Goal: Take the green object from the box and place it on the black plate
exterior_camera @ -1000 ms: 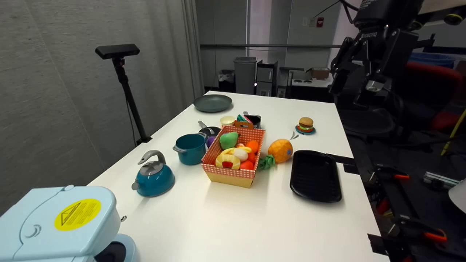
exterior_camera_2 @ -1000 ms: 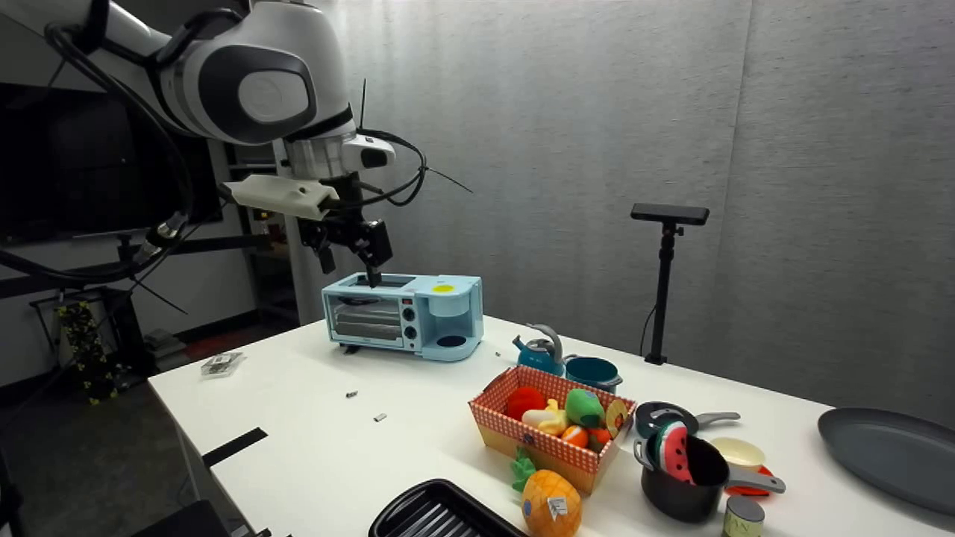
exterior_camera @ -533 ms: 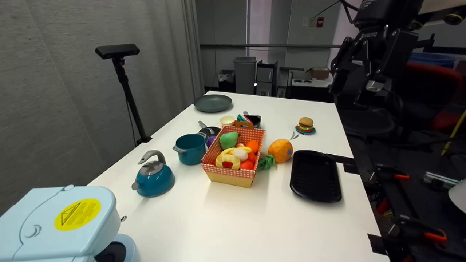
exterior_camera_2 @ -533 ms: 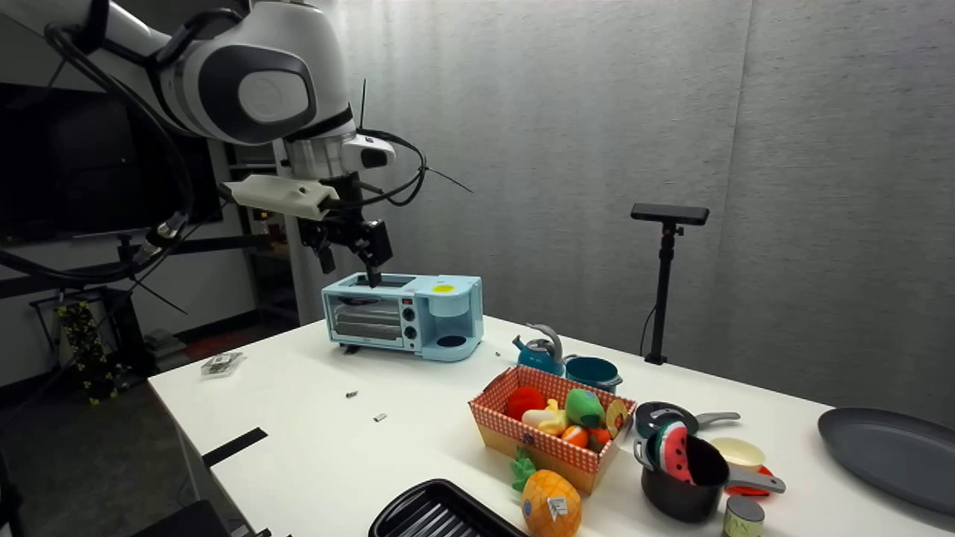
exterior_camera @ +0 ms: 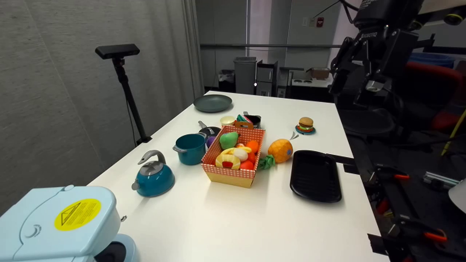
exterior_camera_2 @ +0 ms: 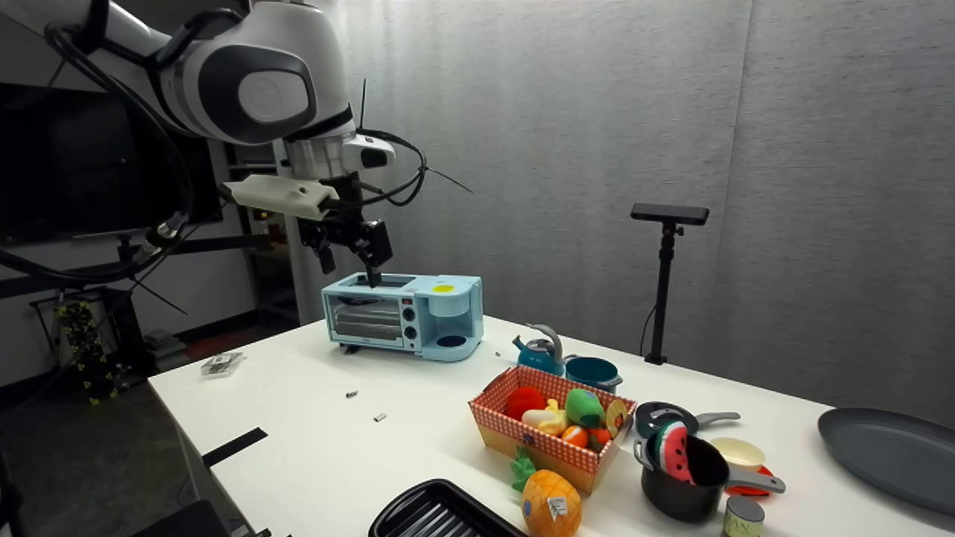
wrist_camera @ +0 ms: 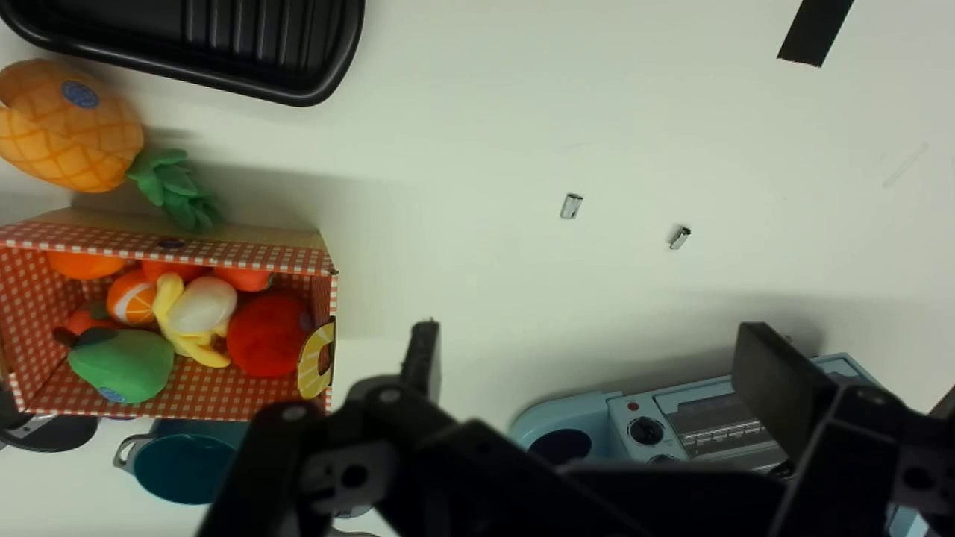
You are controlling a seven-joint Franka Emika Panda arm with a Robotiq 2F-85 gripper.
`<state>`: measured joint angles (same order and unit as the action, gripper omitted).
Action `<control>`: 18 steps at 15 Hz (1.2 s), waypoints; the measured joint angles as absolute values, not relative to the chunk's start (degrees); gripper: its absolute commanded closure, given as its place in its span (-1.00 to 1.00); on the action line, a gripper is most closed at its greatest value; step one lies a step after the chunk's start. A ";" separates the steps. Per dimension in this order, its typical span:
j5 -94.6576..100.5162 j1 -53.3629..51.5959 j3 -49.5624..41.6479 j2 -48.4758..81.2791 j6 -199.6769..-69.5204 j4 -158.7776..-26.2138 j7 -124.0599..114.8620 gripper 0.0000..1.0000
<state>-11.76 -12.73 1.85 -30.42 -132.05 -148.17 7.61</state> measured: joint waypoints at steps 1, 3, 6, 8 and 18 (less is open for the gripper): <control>-11.76 -12.73 1.85 -30.42 -132.05 -148.17 7.61 -1.00; -11.76 -12.73 1.85 -30.42 -132.05 -148.17 7.61 -1.00; -11.76 -12.73 1.85 -30.42 -132.05 -148.17 7.61 -1.00; -11.76 -12.73 1.85 -30.42 -132.05 -148.17 7.61 -1.00; -11.76 -12.70 1.85 -29.69 -131.45 -148.16 7.61 -1.00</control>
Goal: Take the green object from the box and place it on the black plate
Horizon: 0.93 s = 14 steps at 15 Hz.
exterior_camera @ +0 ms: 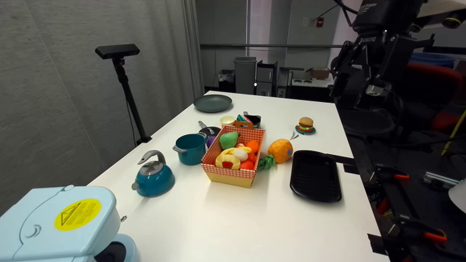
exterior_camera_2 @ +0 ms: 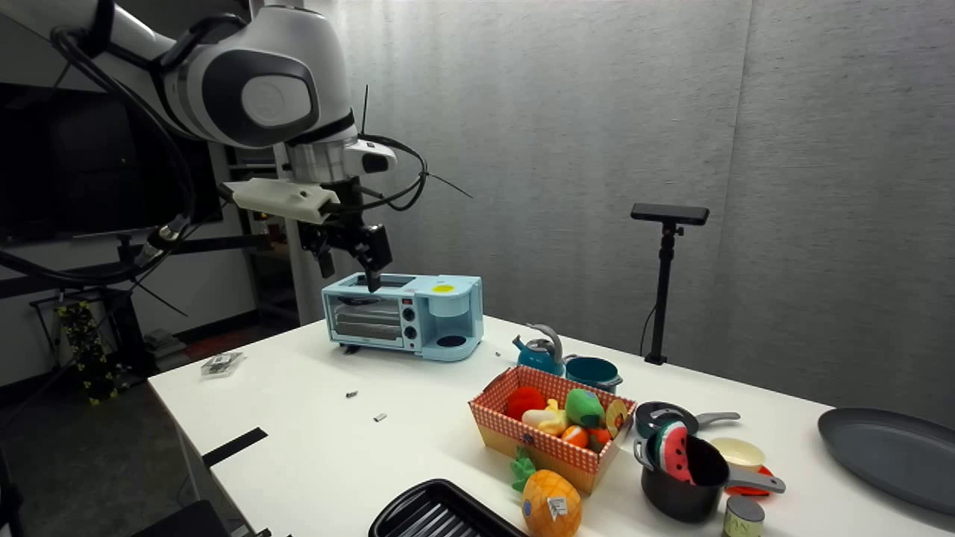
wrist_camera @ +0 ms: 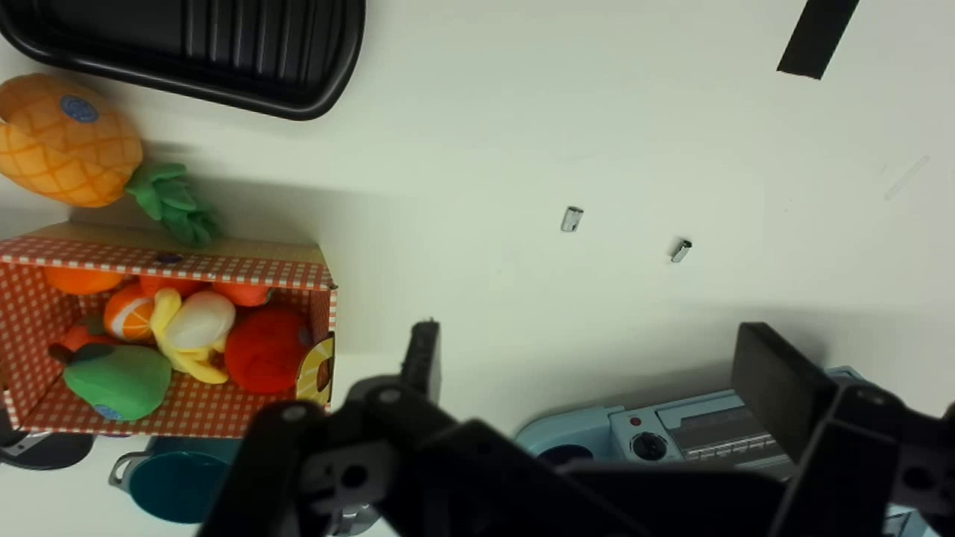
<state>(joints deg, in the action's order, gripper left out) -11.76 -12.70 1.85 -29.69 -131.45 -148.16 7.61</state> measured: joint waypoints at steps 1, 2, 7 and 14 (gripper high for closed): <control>-11.76 -12.69 1.85 -29.49 -130.70 -148.14 7.61 -1.00; -11.72 -12.65 1.85 -29.23 -129.72 -148.13 7.61 -1.00; -10.34 -11.08 1.82 -27.19 -122.13 -148.02 7.61 -1.00; -0.36 -6.60 1.62 -21.39 -120.19 -148.30 8.34 -1.00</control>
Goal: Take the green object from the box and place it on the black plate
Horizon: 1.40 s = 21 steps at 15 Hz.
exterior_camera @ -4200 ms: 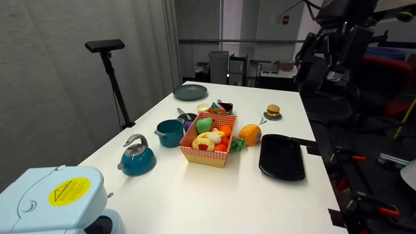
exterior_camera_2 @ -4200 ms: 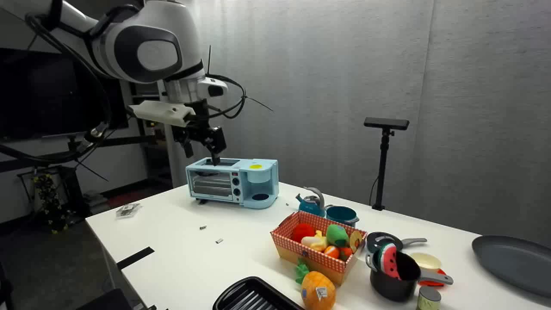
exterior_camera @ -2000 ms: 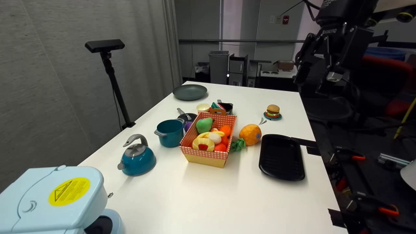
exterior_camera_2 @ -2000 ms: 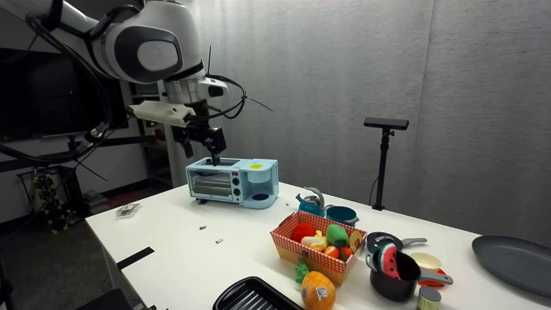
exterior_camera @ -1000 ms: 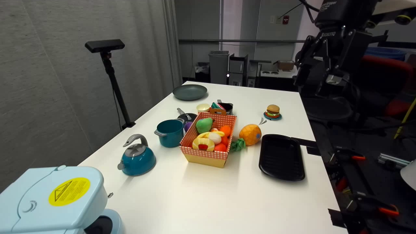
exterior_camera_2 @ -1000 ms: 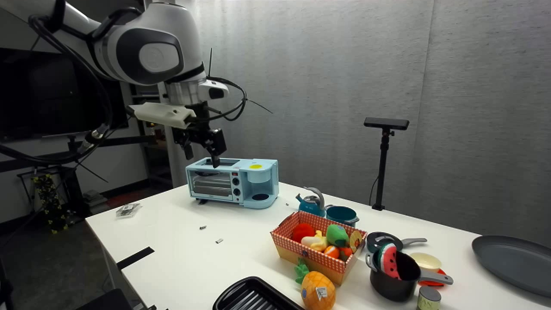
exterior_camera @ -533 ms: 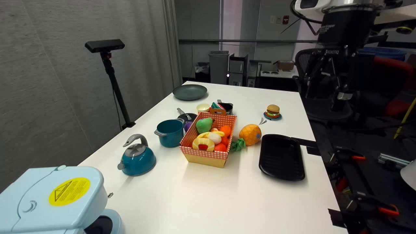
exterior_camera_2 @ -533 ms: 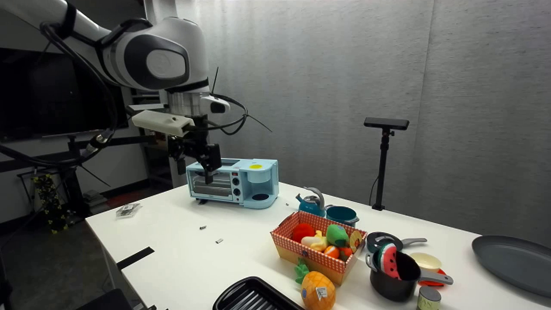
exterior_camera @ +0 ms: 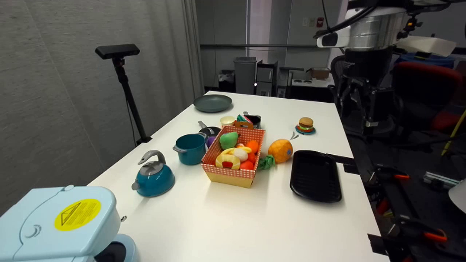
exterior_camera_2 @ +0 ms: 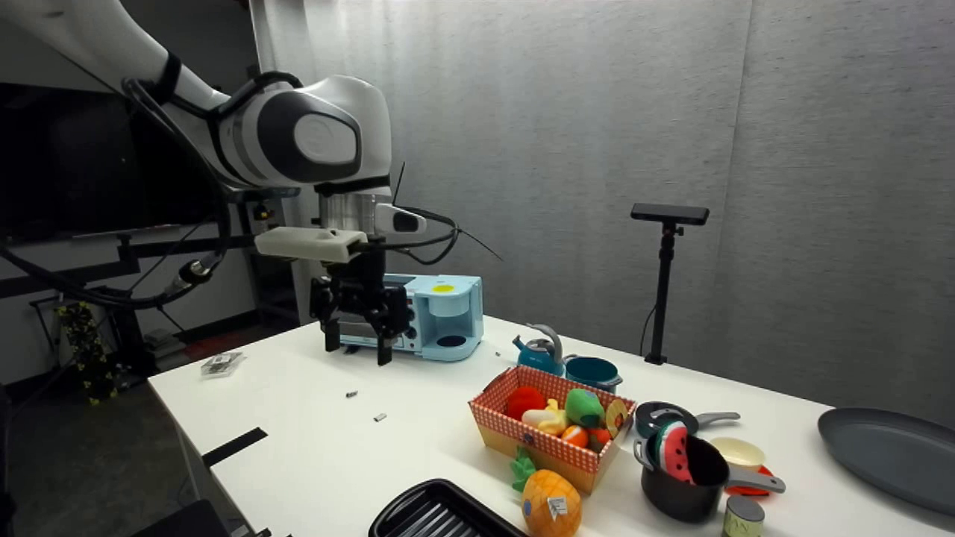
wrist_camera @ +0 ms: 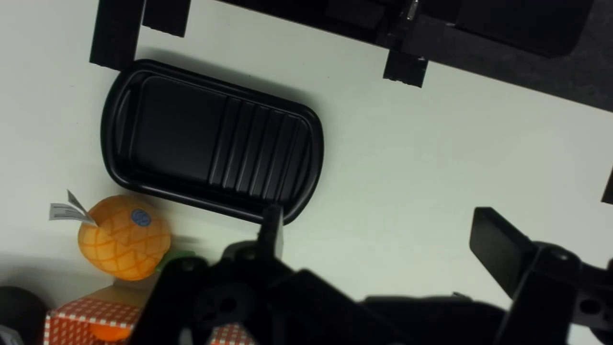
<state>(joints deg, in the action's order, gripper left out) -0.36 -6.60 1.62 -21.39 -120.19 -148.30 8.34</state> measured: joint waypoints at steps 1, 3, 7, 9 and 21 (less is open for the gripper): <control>1.31 -5.90 1.54 -20.24 -120.45 -148.34 8.60 -1.00; 4.47 -4.59 1.35 -17.68 -121.75 -148.38 8.80 -1.00; 9.85 -1.96 0.51 -11.35 -127.19 -147.96 8.79 -1.00; 12.10 -0.53 -0.13 -7.82 -129.98 -146.91 8.65 -1.00; 14.59 2.58 -4.49 10.02 -140.36 -132.22 7.71 -1.00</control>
